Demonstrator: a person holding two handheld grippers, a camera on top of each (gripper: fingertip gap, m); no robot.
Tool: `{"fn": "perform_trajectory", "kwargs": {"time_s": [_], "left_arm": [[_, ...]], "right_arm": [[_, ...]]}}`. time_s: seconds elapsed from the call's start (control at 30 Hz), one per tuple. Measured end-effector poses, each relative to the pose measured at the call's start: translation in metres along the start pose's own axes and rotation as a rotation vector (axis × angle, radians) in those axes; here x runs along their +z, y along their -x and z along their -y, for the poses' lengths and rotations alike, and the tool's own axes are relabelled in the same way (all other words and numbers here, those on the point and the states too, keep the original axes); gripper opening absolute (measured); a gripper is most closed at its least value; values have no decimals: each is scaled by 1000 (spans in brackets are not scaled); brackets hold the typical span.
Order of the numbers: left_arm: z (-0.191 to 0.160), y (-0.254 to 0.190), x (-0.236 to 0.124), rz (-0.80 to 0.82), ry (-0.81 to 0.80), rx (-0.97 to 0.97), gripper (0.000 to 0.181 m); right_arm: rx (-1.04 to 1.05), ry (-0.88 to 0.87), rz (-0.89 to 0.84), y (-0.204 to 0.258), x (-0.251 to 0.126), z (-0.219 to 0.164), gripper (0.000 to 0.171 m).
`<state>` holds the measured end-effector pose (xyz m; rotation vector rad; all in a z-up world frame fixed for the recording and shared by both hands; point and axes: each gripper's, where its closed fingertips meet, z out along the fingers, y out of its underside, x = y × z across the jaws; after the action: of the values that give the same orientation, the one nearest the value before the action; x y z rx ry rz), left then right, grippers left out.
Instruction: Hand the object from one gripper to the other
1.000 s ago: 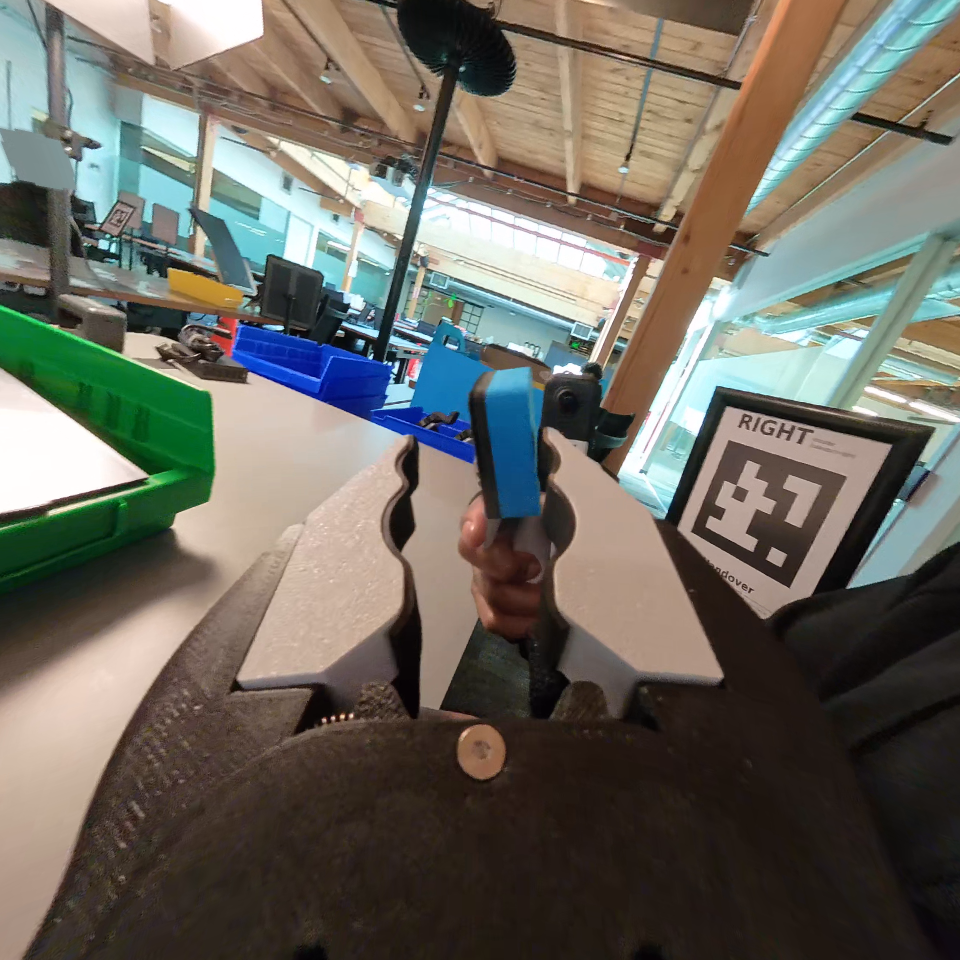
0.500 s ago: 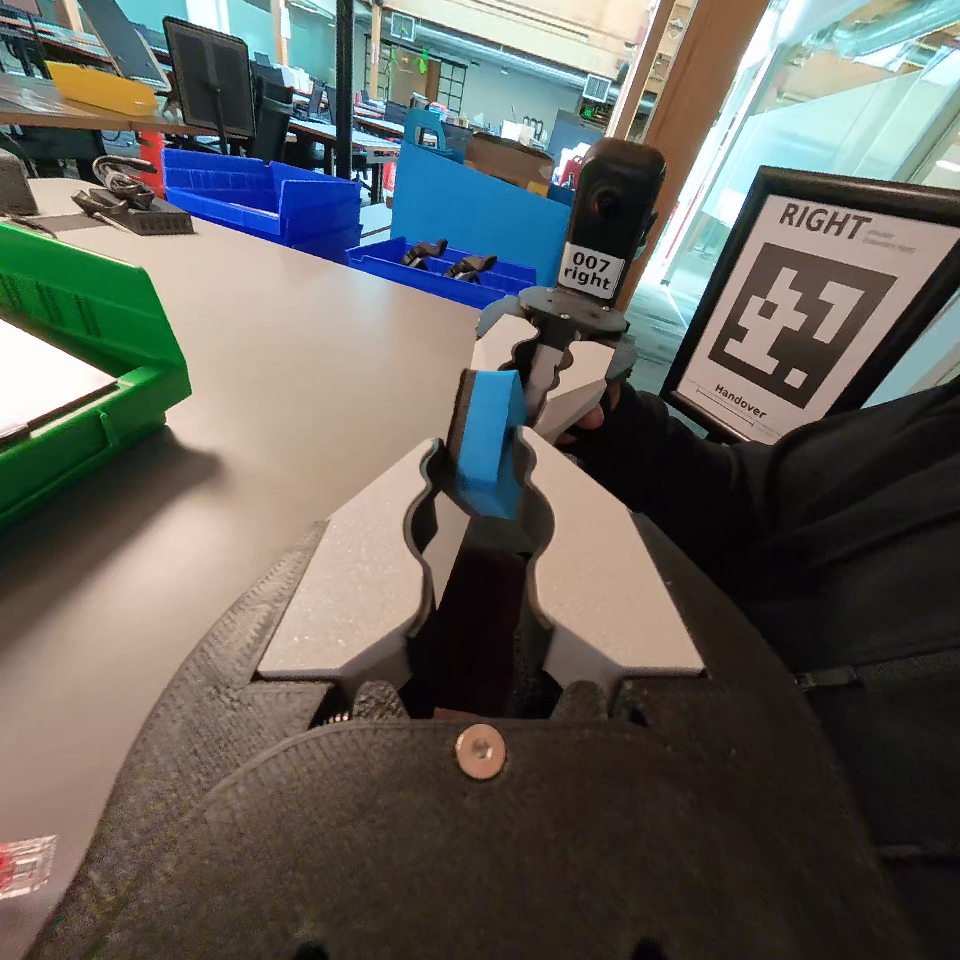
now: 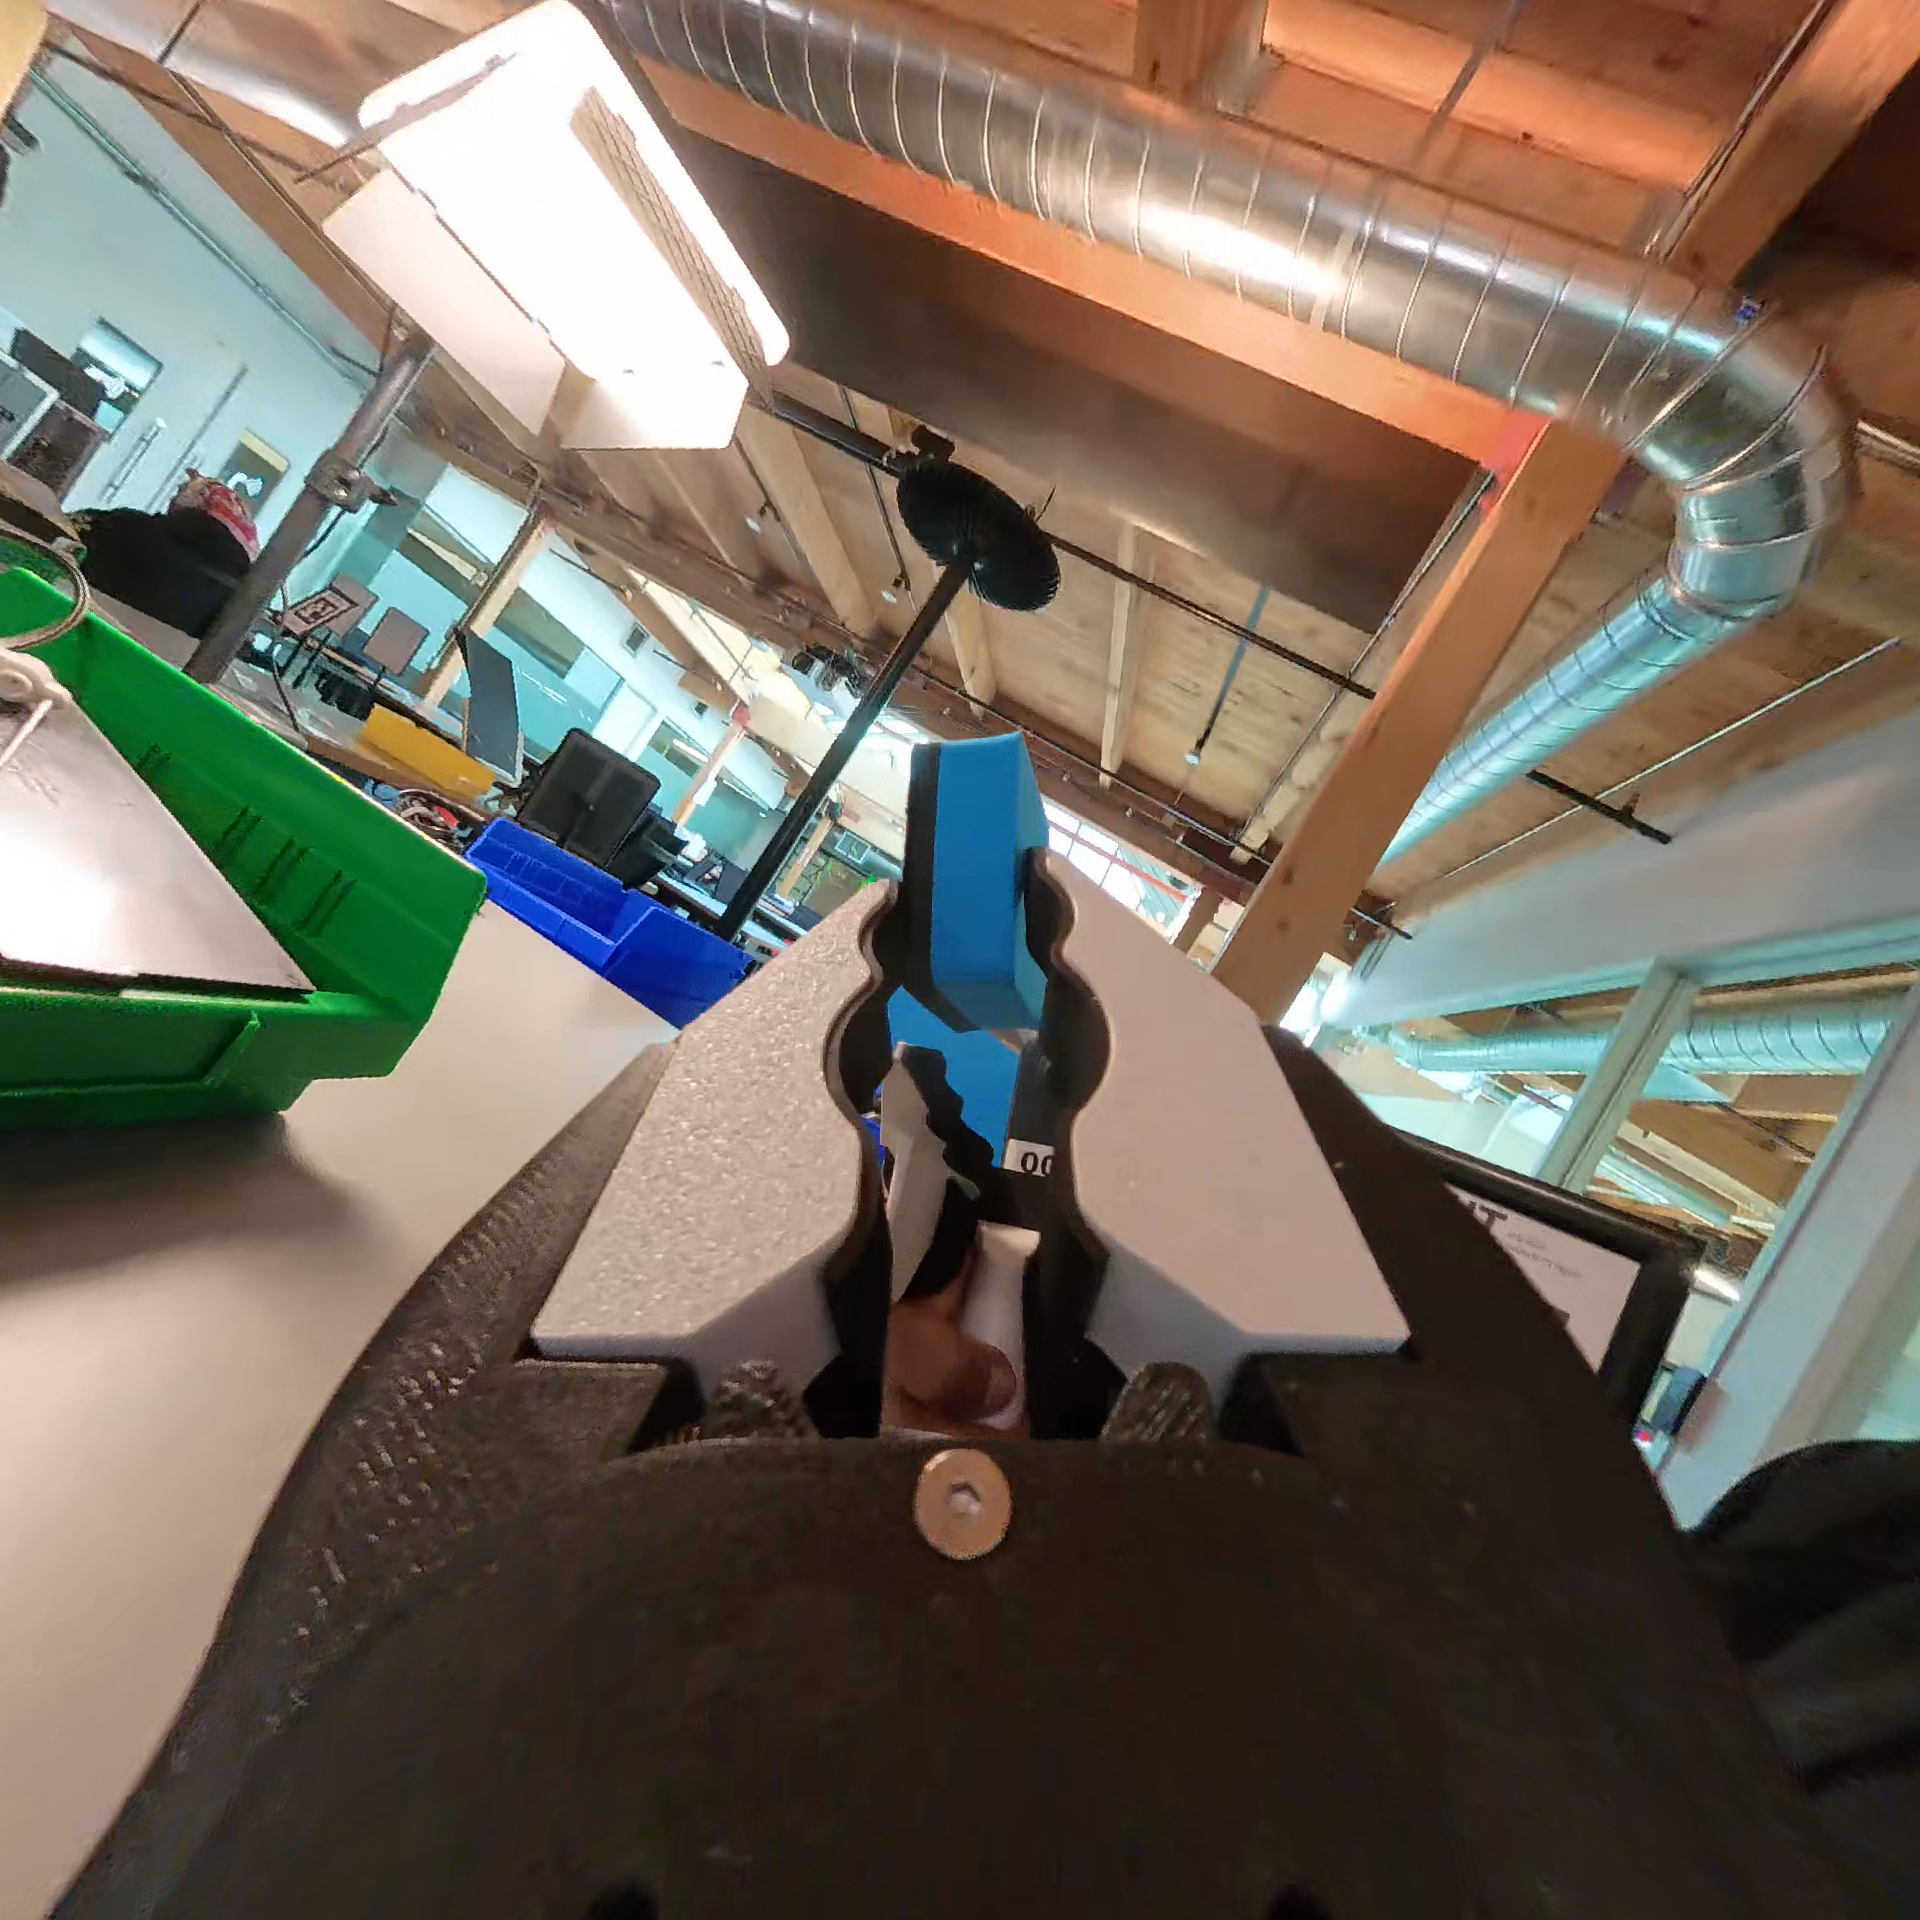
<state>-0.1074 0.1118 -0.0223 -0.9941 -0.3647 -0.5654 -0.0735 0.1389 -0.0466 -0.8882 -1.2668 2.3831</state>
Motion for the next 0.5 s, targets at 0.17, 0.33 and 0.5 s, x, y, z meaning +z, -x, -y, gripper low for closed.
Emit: {"fn": "perform_trajectory", "kwargs": {"time_s": [0.17,0.33,0.5], "left_arm": [[-18,-3,5,-8,8,3,23],[-29,-4,9,-18,42,-3,24],[-34,-10,10,-66,184,33,29]], "right_arm": [[25,-39,-32,-3,1,1,38],[9,-46,-31,-4,-2,3,22],[-32,49,4,1,-7,4,21]]}}
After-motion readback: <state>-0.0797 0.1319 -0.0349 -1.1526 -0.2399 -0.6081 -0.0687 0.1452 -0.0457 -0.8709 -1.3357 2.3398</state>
